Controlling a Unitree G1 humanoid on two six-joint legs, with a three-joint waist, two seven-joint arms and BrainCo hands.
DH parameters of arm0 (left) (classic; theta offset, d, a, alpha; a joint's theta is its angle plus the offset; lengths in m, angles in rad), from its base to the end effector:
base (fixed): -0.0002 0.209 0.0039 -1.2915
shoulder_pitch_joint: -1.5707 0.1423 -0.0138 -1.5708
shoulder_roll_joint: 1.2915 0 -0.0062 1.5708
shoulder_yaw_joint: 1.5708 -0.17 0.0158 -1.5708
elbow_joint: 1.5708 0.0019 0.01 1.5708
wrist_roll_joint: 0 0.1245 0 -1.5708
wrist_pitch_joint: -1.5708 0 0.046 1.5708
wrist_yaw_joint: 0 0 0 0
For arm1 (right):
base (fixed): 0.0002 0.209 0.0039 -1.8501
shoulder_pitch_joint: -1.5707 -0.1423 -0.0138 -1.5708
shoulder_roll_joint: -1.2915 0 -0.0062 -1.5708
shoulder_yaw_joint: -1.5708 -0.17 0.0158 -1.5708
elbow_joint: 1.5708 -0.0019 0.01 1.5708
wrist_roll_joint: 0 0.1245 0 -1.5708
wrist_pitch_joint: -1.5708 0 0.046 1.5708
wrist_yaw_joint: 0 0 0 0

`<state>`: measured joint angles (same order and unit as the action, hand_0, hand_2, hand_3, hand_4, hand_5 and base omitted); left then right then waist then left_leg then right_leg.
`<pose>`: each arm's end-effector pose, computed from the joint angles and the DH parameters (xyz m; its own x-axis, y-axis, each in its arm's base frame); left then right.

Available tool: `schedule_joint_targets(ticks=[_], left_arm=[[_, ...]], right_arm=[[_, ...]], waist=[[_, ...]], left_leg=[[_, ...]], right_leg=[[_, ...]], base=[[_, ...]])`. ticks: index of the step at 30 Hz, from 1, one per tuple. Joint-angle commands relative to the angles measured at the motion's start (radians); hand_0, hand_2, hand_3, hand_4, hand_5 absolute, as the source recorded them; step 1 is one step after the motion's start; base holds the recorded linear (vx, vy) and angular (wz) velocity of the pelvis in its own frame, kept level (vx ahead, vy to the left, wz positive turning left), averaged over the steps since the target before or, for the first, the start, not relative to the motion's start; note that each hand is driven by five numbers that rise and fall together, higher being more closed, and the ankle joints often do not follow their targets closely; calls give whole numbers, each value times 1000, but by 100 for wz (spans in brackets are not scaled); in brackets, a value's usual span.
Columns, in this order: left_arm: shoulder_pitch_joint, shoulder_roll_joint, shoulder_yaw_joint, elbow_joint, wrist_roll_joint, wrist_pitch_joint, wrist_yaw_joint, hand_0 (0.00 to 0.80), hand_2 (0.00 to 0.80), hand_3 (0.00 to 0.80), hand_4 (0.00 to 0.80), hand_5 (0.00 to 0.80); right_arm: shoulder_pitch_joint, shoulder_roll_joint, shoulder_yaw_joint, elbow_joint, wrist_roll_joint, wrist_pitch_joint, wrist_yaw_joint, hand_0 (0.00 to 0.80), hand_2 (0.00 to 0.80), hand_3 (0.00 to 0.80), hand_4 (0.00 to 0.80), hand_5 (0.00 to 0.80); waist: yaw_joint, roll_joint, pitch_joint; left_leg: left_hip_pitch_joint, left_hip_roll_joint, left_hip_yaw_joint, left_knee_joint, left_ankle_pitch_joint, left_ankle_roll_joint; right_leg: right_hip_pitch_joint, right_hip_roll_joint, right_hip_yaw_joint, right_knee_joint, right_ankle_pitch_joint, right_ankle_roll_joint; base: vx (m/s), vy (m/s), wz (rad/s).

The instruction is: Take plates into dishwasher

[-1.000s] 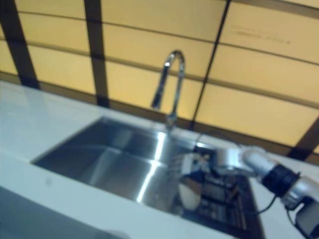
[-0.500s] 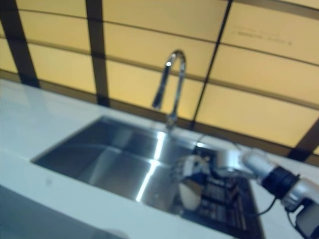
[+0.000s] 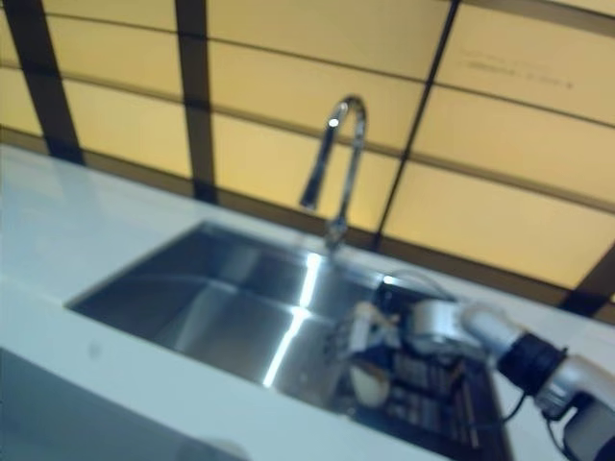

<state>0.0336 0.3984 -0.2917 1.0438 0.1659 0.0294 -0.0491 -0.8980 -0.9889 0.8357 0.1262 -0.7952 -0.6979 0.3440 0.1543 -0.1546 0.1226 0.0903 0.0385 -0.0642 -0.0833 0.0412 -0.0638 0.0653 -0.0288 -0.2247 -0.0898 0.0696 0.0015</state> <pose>0.0810 0.2499 -0.0725 0.4073 0.1828 -0.8948 0.4472 0.8144 0.3699 0.2555 -0.1681 0.1864 0.4535 0.6833 -0.5723 0.1183 -0.6826 -0.7212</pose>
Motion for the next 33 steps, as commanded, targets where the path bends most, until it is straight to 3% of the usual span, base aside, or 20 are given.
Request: schedule_joint_targets(ticks=[1,2,4,33], left_arm=[[-23,9,-17,27,47,-8,-6,0,0,0,0,0],[-23,9,-16,28,48,-8,-5,0,0,0,0,0],[-21,9,-16,27,48,-11,-4,0,0,0,0,0],[-15,9,-12,-2,53,9,-10,0,0,0,0,0]], right_arm=[[-21,-14,-41,1,7,40,-30,389,389,389,389,389],[-19,-11,-43,5,3,37,-37,634,634,634,634,634],[-21,-14,-43,3,7,40,-43,800,800,800,800,800],[-5,-44,-71,23,-19,42,-53,800,800,800,800,800]], waist=[[15,-30,15],[15,-31,15],[15,-31,15],[11,-29,8]], left_leg=[[-23,-45,49,-4,-42,45],[-23,-45,48,-4,-43,45],[-24,-44,49,-4,-43,45],[-24,-47,47,-4,-42,46]], right_leg=[[54,0,-36,3,-51,75],[53,0,-36,3,-51,75],[52,1,-36,3,-51,76],[53,-1,-34,3,-50,76]], base=[[0,0,0],[0,0,0],[0,0,0],[0,0,0]])
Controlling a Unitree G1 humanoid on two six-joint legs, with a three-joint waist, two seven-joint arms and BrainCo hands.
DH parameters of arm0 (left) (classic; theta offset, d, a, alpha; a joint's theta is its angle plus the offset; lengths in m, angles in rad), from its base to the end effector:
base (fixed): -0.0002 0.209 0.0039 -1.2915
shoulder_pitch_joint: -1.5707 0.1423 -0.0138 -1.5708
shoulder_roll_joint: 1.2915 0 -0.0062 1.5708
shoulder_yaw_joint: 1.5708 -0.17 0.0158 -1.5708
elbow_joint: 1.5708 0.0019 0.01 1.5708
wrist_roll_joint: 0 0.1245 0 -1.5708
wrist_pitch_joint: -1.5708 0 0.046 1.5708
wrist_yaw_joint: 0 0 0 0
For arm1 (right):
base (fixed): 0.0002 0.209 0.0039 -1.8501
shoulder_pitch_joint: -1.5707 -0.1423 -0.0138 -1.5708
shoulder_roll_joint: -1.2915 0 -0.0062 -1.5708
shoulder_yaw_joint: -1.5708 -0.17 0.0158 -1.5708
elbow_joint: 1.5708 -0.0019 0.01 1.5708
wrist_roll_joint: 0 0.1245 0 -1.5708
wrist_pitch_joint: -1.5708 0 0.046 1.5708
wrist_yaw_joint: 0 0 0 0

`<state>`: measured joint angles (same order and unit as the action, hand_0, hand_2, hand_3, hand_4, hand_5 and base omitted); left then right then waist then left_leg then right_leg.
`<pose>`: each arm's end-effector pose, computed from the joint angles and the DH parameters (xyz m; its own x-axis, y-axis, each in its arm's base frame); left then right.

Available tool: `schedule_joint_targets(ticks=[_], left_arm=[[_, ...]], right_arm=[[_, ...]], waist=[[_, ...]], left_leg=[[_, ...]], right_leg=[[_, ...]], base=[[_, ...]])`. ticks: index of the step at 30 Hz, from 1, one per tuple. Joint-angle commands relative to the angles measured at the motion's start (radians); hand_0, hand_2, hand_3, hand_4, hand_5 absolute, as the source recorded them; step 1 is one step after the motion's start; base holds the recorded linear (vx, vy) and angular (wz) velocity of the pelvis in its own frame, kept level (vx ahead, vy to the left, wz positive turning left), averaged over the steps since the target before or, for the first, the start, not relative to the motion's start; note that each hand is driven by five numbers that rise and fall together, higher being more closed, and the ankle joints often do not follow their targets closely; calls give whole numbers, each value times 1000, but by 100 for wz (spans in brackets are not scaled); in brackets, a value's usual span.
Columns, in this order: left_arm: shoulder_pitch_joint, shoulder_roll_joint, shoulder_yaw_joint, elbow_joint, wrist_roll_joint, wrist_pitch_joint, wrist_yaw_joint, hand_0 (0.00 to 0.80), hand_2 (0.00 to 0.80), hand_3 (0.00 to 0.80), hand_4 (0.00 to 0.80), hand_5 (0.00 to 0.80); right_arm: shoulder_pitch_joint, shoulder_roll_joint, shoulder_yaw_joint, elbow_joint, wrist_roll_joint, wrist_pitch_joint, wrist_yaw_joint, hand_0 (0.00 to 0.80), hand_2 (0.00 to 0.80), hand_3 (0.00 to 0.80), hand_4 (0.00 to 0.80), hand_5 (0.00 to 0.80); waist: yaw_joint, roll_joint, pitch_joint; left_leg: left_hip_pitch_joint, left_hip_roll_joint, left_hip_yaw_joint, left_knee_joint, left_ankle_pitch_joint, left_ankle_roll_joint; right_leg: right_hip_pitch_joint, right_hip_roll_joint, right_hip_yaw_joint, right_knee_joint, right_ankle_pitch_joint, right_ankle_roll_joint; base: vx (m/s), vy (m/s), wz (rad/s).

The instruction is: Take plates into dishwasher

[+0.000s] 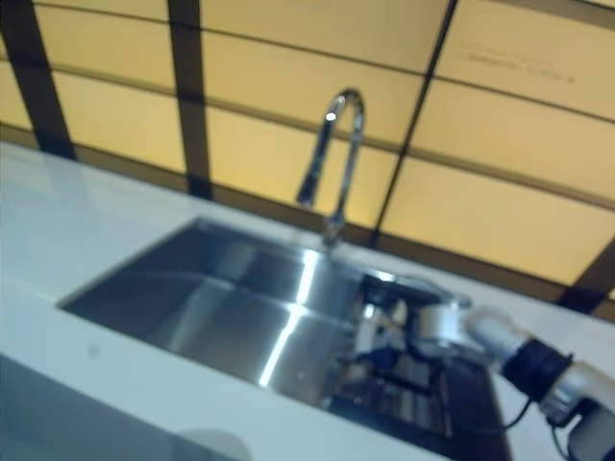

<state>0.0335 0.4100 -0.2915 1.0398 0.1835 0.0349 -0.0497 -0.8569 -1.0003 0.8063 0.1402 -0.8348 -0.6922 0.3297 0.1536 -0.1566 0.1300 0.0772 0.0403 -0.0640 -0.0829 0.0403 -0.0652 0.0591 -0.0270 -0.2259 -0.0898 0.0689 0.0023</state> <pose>0.0815 0.2534 -0.0711 0.4058 0.1950 -0.8929 0.4609 0.8000 0.3841 0.2552 -0.1767 0.1807 0.4854 0.6565 -0.5773 0.0950 -0.6960 -0.7117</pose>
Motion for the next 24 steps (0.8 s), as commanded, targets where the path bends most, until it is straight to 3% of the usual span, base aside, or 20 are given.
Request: schedule_joint_targets(ticks=[1,24], left_arm=[[-15,-2,-12,2,35,3,-9,0,0,0,0,0],[7,-2,-3,-2,35,-6,-6,0,0,0,0,0]], right_arm=[[-44,-36,-44,9,18,36,-43,800,800,800,800,800],[-73,-159,-112,62,-71,56,-116,800,800,800,800,800]], waist=[[11,-27,0],[-13,-26,-18]], left_leg=[[-10,-49,48,-4,-41,47],[2,-55,52,-4,-49,53]], right_leg=[[59,-3,-32,3,-49,76],[67,-14,-23,7,-49,81]], base=[[0,0,0],[0,0,0]])
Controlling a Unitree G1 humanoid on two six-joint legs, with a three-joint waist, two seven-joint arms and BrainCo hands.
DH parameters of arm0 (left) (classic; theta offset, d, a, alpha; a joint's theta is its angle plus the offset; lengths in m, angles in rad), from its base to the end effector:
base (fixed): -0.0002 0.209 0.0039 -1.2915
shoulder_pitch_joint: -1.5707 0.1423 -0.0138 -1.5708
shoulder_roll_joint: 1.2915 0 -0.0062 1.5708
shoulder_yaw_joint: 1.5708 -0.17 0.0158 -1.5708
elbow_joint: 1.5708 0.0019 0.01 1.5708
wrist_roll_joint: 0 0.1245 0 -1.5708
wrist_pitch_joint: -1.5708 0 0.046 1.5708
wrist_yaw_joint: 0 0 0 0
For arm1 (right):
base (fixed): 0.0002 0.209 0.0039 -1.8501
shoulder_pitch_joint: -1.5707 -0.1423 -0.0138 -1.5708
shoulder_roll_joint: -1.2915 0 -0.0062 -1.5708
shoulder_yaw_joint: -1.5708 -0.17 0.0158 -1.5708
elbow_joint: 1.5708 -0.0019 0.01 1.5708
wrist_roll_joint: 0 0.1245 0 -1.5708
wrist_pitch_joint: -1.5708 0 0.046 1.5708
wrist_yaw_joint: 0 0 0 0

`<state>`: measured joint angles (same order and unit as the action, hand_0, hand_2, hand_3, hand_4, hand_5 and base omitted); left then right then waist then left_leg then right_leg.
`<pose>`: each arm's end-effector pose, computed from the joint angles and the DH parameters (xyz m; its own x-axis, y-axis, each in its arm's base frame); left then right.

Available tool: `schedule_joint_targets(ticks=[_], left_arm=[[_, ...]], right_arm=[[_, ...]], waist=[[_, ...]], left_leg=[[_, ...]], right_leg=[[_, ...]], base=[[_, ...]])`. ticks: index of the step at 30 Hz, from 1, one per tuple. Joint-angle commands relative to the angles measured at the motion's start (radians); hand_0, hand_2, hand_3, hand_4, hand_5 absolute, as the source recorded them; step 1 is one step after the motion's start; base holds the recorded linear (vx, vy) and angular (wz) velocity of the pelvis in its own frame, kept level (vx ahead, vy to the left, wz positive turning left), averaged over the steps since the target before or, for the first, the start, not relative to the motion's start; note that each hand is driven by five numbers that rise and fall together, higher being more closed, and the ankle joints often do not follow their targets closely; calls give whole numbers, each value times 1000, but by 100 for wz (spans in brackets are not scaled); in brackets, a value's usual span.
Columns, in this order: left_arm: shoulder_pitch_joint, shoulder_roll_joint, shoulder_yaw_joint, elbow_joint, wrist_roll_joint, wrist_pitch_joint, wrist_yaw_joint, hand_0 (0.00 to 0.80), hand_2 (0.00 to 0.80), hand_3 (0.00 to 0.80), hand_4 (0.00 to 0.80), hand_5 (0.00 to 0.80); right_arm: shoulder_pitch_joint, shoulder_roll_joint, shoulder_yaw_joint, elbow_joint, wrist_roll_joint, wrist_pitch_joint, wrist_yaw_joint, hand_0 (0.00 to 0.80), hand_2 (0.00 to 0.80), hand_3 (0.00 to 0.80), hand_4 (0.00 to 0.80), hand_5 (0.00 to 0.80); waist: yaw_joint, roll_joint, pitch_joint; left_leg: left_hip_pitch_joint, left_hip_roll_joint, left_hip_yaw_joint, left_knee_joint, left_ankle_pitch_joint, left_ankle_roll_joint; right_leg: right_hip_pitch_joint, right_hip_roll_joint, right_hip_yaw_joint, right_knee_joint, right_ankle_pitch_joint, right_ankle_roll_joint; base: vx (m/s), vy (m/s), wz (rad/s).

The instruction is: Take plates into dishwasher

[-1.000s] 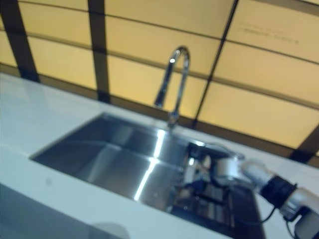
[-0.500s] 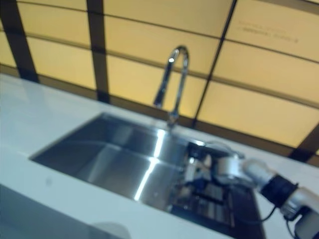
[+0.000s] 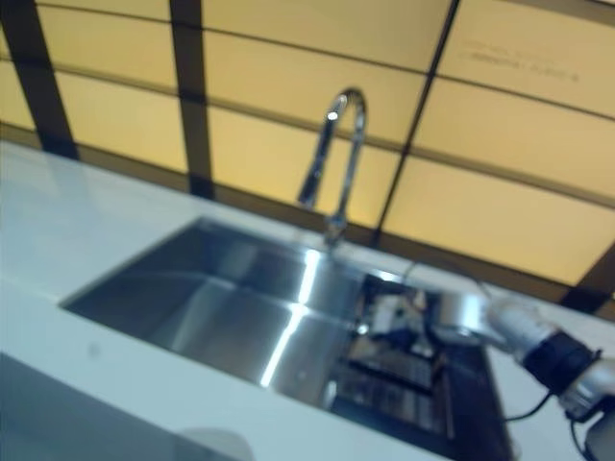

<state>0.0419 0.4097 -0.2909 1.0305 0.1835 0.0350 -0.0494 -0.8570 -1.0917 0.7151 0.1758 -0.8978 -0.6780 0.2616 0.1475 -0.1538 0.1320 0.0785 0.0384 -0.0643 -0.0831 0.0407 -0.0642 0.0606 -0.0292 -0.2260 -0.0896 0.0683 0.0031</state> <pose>0.0800 0.2529 -0.0713 0.4063 0.1923 -0.8933 0.4611 0.8008 0.3822 0.2590 -0.2050 0.2012 0.6278 0.5908 -0.5067 0.1157 -0.7146 -0.6899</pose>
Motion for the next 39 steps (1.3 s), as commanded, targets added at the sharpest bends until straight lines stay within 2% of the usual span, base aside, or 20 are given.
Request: schedule_joint_targets(ticks=[1,11,13,16,17,19,21,25,34,39], left_arm=[[0,-3,-4,5,35,-3,-6,0,0,0,0,0],[9,0,0,16,18,-15,-6,0,0,0,0,0],[11,0,4,16,17,-17,-6,0,0,0,0,0],[11,4,3,18,11,-19,-3,0,0,0,0,0],[10,5,5,21,10,-24,-2,0,0,0,0,0],[9,7,6,22,7,-28,0,0,0,0,0,0],[5,8,9,22,-1,-28,3,0,0,0,0,0],[4,17,11,21,-3,-27,-1,0,0,0,0,0],[18,20,-21,59,28,-30,-13,0,0,0,0,0],[32,10,-30,82,40,-39,-11,0,0,0,0,0]], right_arm=[[-73,-74,-24,27,-14,43,-52,800,800,800,800,800],[-61,-137,-83,72,-107,89,-149,800,800,800,800,800],[-55,-145,-99,80,-122,113,-172,800,800,800,800,800],[-53,-156,-125,91,-113,185,-212,800,800,800,800,800],[-35,-164,-159,104,-76,243,-244,800,800,800,800,800],[-19,-170,-188,108,-68,276,-274,800,800,800,800,800],[8,-187,-259,140,-13,357,-360,800,800,800,800,800],[41,-232,-352,179,53,430,-461,800,800,800,800,800],[95,-332,-482,168,252,526,-551,800,800,800,800,800],[156,-336,-605,121,492,578,-559,800,800,800,800,800]], waist=[[-8,-29,-21],[-33,-19,-26],[-38,-17,-25],[-48,-16,-25],[-57,-14,-23],[-61,-13,-22],[-75,-9,-17],[-89,-6,-14],[-127,2,-43],[-164,5,-60]], left_leg=[[1,-53,54,-4,-50,52],[26,-68,66,-4,-71,75],[32,-70,73,-4,-76,81],[38,-74,82,-4,-80,91],[40,-75,87,-3,-82,96],[41,-76,90,0,-84,100],[39,-75,98,9,-89,104],[32,-79,101,27,-98,112],[27,-83,102,13,-95,113],[32,-81,147,-4,-102,103]], right_leg=[[66,-13,-22,8,-49,81],[55,-40,-1,41,-44,100],[51,-45,7,48,-41,106],[40,-52,26,63,-32,117],[31,-57,37,75,-27,125],[24,-60,45,84,-24,130],[7,-68,63,102,-15,141],[-13,-78,86,122,-3,153],[-59,-85,133,139,37,175],[-94,-73,129,101,74,191]], base=[[4,32,0],[3,63,-1],[-2,87,-6],[-5,89,-16],[-9,90,-21],[-16,83,-14],[-32,116,-16],[-23,118,-20],[15,122,-21],[55,72,-36]])
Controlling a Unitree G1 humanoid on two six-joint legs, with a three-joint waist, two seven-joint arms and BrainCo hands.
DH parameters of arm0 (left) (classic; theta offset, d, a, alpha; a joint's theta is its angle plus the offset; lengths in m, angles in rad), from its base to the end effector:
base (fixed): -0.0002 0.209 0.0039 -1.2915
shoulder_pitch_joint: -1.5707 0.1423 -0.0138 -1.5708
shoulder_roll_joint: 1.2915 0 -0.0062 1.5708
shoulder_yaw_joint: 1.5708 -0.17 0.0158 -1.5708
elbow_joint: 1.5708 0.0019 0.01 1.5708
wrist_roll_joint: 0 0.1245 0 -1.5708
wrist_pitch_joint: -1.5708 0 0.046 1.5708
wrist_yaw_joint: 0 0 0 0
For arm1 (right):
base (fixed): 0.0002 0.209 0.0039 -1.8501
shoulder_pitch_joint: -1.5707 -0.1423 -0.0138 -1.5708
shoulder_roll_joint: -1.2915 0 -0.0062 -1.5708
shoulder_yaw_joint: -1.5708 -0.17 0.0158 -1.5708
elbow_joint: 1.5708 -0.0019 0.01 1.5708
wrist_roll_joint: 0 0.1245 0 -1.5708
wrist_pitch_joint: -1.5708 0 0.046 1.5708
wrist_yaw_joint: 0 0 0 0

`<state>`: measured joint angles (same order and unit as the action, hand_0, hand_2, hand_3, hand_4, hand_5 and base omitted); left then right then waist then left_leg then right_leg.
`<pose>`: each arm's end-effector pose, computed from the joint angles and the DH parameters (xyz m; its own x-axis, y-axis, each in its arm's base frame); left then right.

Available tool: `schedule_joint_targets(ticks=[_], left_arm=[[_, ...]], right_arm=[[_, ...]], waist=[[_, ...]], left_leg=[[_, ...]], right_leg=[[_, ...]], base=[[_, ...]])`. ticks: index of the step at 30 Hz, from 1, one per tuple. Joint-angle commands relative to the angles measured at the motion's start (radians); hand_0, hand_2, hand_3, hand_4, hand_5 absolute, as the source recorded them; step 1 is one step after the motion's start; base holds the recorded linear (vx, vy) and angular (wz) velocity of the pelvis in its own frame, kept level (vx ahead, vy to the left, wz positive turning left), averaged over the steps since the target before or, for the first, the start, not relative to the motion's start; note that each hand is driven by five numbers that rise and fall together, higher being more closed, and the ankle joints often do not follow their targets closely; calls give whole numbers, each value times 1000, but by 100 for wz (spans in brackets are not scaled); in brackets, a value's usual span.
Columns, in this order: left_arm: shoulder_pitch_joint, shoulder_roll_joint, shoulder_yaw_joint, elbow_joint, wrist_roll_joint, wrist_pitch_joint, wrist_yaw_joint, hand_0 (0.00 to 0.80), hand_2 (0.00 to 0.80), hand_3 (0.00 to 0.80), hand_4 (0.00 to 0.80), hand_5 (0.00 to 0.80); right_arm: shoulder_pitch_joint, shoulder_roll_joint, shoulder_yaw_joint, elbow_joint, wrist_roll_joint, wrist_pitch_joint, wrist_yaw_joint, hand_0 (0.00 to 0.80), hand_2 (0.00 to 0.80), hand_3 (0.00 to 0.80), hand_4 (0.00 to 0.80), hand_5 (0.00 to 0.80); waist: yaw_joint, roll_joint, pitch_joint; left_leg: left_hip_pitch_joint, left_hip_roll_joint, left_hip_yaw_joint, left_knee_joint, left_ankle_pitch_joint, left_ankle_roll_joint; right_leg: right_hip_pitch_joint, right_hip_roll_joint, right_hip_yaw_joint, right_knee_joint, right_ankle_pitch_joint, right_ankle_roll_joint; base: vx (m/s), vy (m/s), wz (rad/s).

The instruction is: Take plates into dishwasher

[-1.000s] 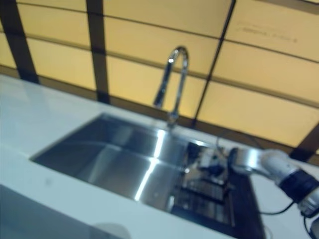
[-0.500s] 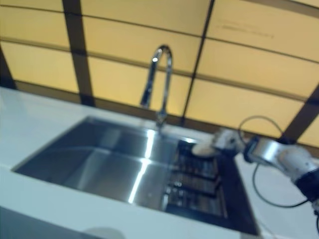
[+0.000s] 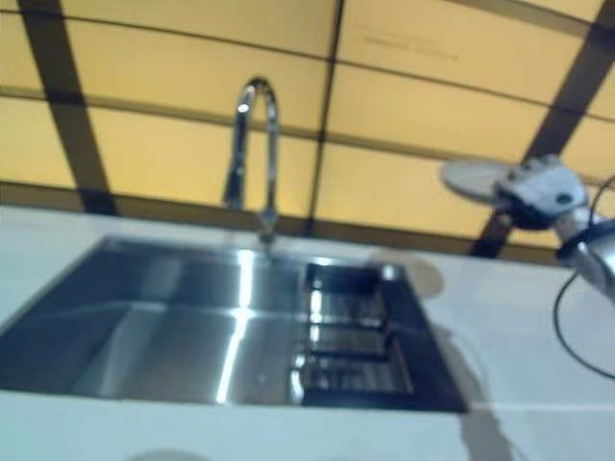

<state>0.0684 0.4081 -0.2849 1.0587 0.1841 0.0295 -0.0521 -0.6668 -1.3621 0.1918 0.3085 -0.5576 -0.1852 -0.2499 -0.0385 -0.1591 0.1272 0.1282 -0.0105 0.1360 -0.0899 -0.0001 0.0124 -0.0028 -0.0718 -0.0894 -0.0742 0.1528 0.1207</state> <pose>0.0671 0.2551 -0.0742 0.3615 0.2023 -0.9102 0.4621 0.8090 0.3633 0.2298 -0.3156 0.2919 0.8308 0.1706 0.5298 0.5562 -0.2925 -0.7779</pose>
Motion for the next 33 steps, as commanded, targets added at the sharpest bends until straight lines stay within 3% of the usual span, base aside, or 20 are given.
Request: schedule_joint_targets(ticks=[1,3,7,12,14,16,18,21,25,29,31,32,33], left_arm=[[9,10,-33,60,45,-33,-4,0,0,0,0,0],[7,17,-31,70,44,-34,-1,0,0,0,0,0],[-4,24,-24,78,39,-39,-4,0,0,0,0,0],[-19,26,-21,80,39,-45,-14,0,0,0,0,0],[-33,34,-30,82,10,-43,-8,0,0,0,0,0],[-46,37,-28,79,0,-38,-8,0,0,0,0,0],[-57,39,-23,77,-8,-31,-11,0,0,0,0,0],[-77,40,-14,80,-19,-13,-9,0,0,0,0,0],[-108,36,23,98,-25,7,13,0,0,0,0,0],[-116,12,52,97,-69,-4,22,0,0,0,0,0],[-109,-24,59,87,-65,-34,14,0,0,0,0,0],[-101,-52,36,80,-51,-65,7,0,0,0,0,0],[-99,-57,32,80,-51,-71,9,0,0,0,0,0]], right_arm=[[-18,-58,-115,-26,202,85,-55,800,800,800,800,800],[3,-38,-165,-50,261,90,-50,800,800,800,800,800],[27,-22,-207,-89,306,104,-45,800,800,800,800,800],[101,-3,-273,-141,323,101,-20,800,800,800,800,800],[109,20,-266,-157,314,104,-5,800,800,800,800,800],[96,38,-251,-157,309,108,12,800,800,800,800,800],[103,58,-246,-160,308,101,17,800,800,800,800,800],[109,83,-235,-159,322,83,36,800,800,800,800,800],[110,96,-196,-156,410,54,47,800,800,800,800,800],[126,110,-201,-166,439,57,67,800,800,800,800,800],[152,119,-228,-183,437,80,92,800,800,800,800,800],[166,131,-242,-198,436,105,113,800,800,800,800,800],[167,134,-243,-201,432,108,117,800,800,800,800,800]], waist=[[16,10,-56],[9,8,-56],[-2,11,-56],[-12,35,-68],[-6,47,-73],[-2,51,-78],[-5,52,-84],[-14,48,-93],[-28,51,-100],[-40,56,-85],[-48,62,-67],[-49,67,-53],[-50,69,-51]], left_leg=[[-16,-30,-31,3,-66,24],[-14,-26,4,3,-75,23],[-13,-20,38,3,-81,27],[-26,7,111,3,-70,28],[-39,36,172,3,-53,22],[-54,59,226,3,-33,14],[-57,69,253,7,-44,6],[-72,88,314,11,-27,2],[-84,141,419,22,14,-25],[-108,188,425,63,37,-62],[-145,220,401,126,46,-90],[-173,236,353,156,57,-108],[-177,238,343,160,59,-111]], right_leg=[[-39,-31,-25,86,0,75],[-53,-36,-58,91,10,78],[-56,-44,-68,106,5,77],[-10,-84,-101,159,-36,64],[40,-138,-123,208,-29,70],[79,-168,-130,225,-18,78],[126,-185,-125,217,-24,99],[167,-173,-138,182,-45,104],[185,-109,-214,112,-147,74],[187,-64,-204,79,-198,25],[184,-43,-190,80,-216,-17],[183,-33,-167,86,-226,-39],[182,-31,-163,88,-229,-43]], base=[[19,26,-51],[-8,9,-71],[-34,-10,-50],[-98,-67,-41],[-176,-169,-110],[-173,-196,-89],[-162,-232,-73],[-219,-292,-78],[-282,-504,-120],[-183,-457,-130],[-163,-342,-4],[-145,-267,-9],[-122,-205,-1]])
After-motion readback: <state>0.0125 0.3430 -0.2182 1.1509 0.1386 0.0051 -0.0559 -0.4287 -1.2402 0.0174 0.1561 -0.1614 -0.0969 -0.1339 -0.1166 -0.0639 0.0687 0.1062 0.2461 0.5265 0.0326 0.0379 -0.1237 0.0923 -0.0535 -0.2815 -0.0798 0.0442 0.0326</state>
